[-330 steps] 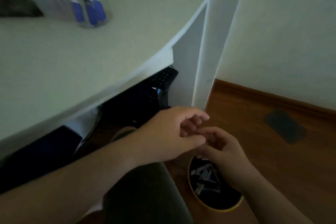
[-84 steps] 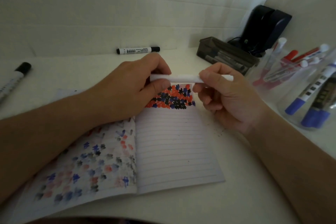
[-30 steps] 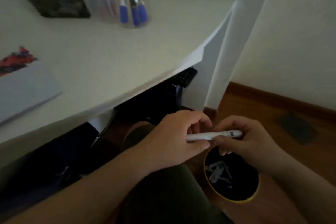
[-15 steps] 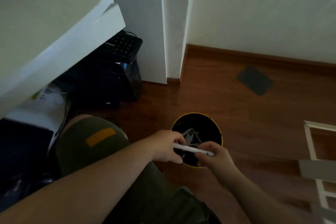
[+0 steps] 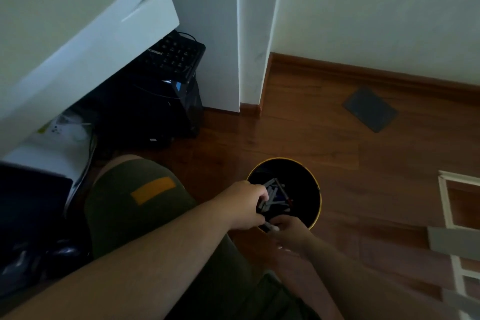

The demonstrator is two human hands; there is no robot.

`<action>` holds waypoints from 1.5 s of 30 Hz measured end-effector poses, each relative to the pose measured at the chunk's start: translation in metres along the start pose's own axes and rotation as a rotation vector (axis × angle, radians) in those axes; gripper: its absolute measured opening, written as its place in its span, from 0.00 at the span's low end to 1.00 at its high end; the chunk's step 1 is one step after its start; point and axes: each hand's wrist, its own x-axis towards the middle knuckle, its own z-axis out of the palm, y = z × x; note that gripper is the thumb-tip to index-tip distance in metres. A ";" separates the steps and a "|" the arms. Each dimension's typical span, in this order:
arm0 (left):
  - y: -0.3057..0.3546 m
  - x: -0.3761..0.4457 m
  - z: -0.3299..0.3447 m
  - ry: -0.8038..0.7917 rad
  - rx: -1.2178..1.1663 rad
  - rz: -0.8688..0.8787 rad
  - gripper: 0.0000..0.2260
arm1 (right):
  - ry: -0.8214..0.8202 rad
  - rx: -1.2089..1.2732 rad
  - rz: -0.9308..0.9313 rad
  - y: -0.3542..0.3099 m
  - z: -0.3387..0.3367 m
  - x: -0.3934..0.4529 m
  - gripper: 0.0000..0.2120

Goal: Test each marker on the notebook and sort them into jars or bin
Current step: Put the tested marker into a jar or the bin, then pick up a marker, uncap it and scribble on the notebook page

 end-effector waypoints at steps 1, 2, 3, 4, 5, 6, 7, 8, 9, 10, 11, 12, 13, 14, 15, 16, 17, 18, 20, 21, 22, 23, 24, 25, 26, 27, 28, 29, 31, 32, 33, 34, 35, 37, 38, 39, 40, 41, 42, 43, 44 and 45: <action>0.000 -0.001 0.000 0.010 -0.001 0.004 0.22 | -0.020 -0.016 -0.006 -0.006 0.000 -0.003 0.16; 0.001 -0.002 -0.001 0.023 -0.003 0.005 0.21 | -0.028 -0.016 -0.020 -0.010 -0.002 -0.004 0.16; 0.003 -0.004 -0.002 0.040 -0.008 0.009 0.20 | -0.029 -0.008 -0.035 -0.016 -0.004 -0.007 0.17; 0.005 -0.008 -0.003 0.064 -0.019 0.020 0.19 | -0.029 0.003 -0.057 -0.024 -0.006 -0.010 0.17; 0.007 -0.014 -0.006 0.099 -0.037 0.040 0.17 | -0.027 0.004 -0.080 -0.033 -0.009 -0.016 0.16; 0.011 -0.021 -0.011 0.145 -0.063 0.070 0.16 | -0.022 0.009 -0.127 -0.044 -0.011 -0.022 0.14; 0.015 -0.032 -0.017 0.196 -0.098 0.109 0.16 | -0.011 0.011 -0.185 -0.059 -0.013 -0.032 0.11; 0.021 -0.046 -0.026 0.252 -0.143 0.152 0.16 | 0.002 0.016 -0.253 -0.076 -0.016 -0.043 0.07; 0.025 -0.063 -0.037 0.316 -0.185 0.193 0.15 | 0.015 0.015 -0.321 -0.098 -0.018 -0.057 0.06; 0.027 -0.083 -0.049 0.391 -0.207 0.236 0.15 | 0.029 0.024 -0.389 -0.123 -0.018 -0.072 0.07; 0.028 -0.106 -0.062 0.472 -0.197 0.279 0.14 | 0.033 0.038 -0.447 -0.150 -0.019 -0.091 0.09; 0.027 -0.131 -0.076 0.558 -0.168 0.318 0.14 | 0.017 0.048 -0.512 -0.178 -0.018 -0.113 0.10; 0.024 -0.158 -0.090 0.648 -0.131 0.355 0.13 | -0.008 0.054 -0.586 -0.206 -0.017 -0.136 0.11; 0.021 -0.187 -0.105 0.743 -0.096 0.397 0.13 | -0.024 0.066 -0.670 -0.233 -0.015 -0.160 0.09; 0.018 -0.216 -0.119 0.844 -0.066 0.437 0.13 | -0.034 0.073 -0.754 -0.260 -0.012 -0.184 0.08; 0.013 -0.247 -0.132 0.942 -0.035 0.466 0.13 | -0.050 0.071 -0.834 -0.287 -0.005 -0.207 0.07; 0.007 -0.276 -0.145 1.030 -0.008 0.478 0.13 | -0.070 0.059 -0.908 -0.312 0.004 -0.229 0.07; -0.001 -0.301 -0.156 1.100 0.005 0.464 0.13 | -0.089 0.038 -0.981 -0.335 0.014 -0.249 0.08; -0.020 -0.343 -0.174 1.209 -0.012 0.377 0.13 | -0.150 -0.010 -1.124 -0.380 0.039 -0.283 0.08; -0.032 -0.360 -0.181 1.256 -0.033 0.326 0.13 | -0.192 -0.026 -1.183 -0.401 0.053 -0.298 0.09; -0.044 -0.375 -0.187 1.294 -0.055 0.278 0.13 | -0.234 -0.040 -1.236 -0.422 0.069 -0.309 0.09; -0.057 -0.390 -0.191 1.323 -0.072 0.232 0.12 | -0.273 -0.057 -1.285 -0.442 0.086 -0.317 0.10; -0.072 -0.403 -0.195 1.349 -0.083 0.190 0.12 | -0.303 -0.081 -1.328 -0.461 0.104 -0.322 0.10; -0.087 -0.416 -0.197 1.372 -0.086 0.150 0.12 | -0.322 -0.108 -1.355 -0.479 0.122 -0.325 0.11; -0.103 -0.428 -0.199 1.395 -0.083 0.110 0.12 | -0.337 -0.141 -1.370 -0.496 0.141 -0.325 0.11; -0.120 -0.439 -0.200 1.416 -0.091 0.071 0.12 | -0.353 -0.179 -1.370 -0.512 0.160 -0.325 0.11; -0.139 -0.449 -0.202 1.432 -0.120 0.031 0.12 | -0.371 -0.221 -1.360 -0.526 0.180 -0.324 0.10; -0.159 -0.458 -0.202 1.448 -0.172 -0.015 0.13 | -0.385 -0.266 -1.341 -0.539 0.201 -0.323 0.10; -0.204 -0.470 -0.205 1.505 -0.304 -0.126 0.13 | -0.392 -0.359 -1.303 -0.560 0.244 -0.317 0.11; -0.229 -0.472 -0.208 1.547 -0.371 -0.190 0.13 | -0.382 -0.405 -1.301 -0.568 0.263 -0.314 0.11; -0.254 -0.474 -0.212 1.592 -0.423 -0.262 0.14 | -0.360 -0.457 -1.312 -0.576 0.282 -0.309 0.11; -0.278 -0.475 -0.216 1.632 -0.449 -0.343 0.14 | -0.327 -0.519 -1.326 -0.583 0.300 -0.304 0.11; -0.301 -0.476 -0.221 1.651 -0.451 -0.433 0.16 | -0.286 -0.594 -1.332 -0.589 0.315 -0.299 0.11; -0.341 -0.475 -0.227 1.632 -0.402 -0.607 0.19 | -0.189 -0.753 -1.313 -0.600 0.337 -0.289 0.10; -0.357 -0.474 -0.228 1.615 -0.365 -0.672 0.21 | -0.146 -0.814 -1.294 -0.606 0.344 -0.283 0.10; -0.370 -0.472 -0.228 1.606 -0.319 -0.716 0.23 | -0.114 -0.855 -1.278 -0.610 0.348 -0.277 0.10; -0.383 -0.469 -0.228 1.607 -0.271 -0.737 0.24 | -0.089 -0.882 -1.273 -0.614 0.351 -0.269 0.10; -0.389 -0.467 -0.227 1.612 -0.217 -0.749 0.25 | -0.064 -0.885 -1.289 -0.614 0.350 -0.265 0.09; -0.394 -0.464 -0.226 1.611 -0.172 -0.765 0.26 | -0.045 -0.869 -1.316 -0.614 0.348 -0.260 0.08; -0.397 -0.461 -0.226 1.598 -0.128 -0.795 0.27 | -0.036 -0.820 -1.348 -0.613 0.347 -0.254 0.07; -0.399 -0.459 -0.228 1.571 -0.080 -0.839 0.26 | -0.039 -0.751 -1.372 -0.611 0.344 -0.249 0.06; -0.400 -0.457 -0.229 1.546 -0.044 -0.887 0.24 | -0.058 -0.693 -1.390 -0.609 0.342 -0.247 0.05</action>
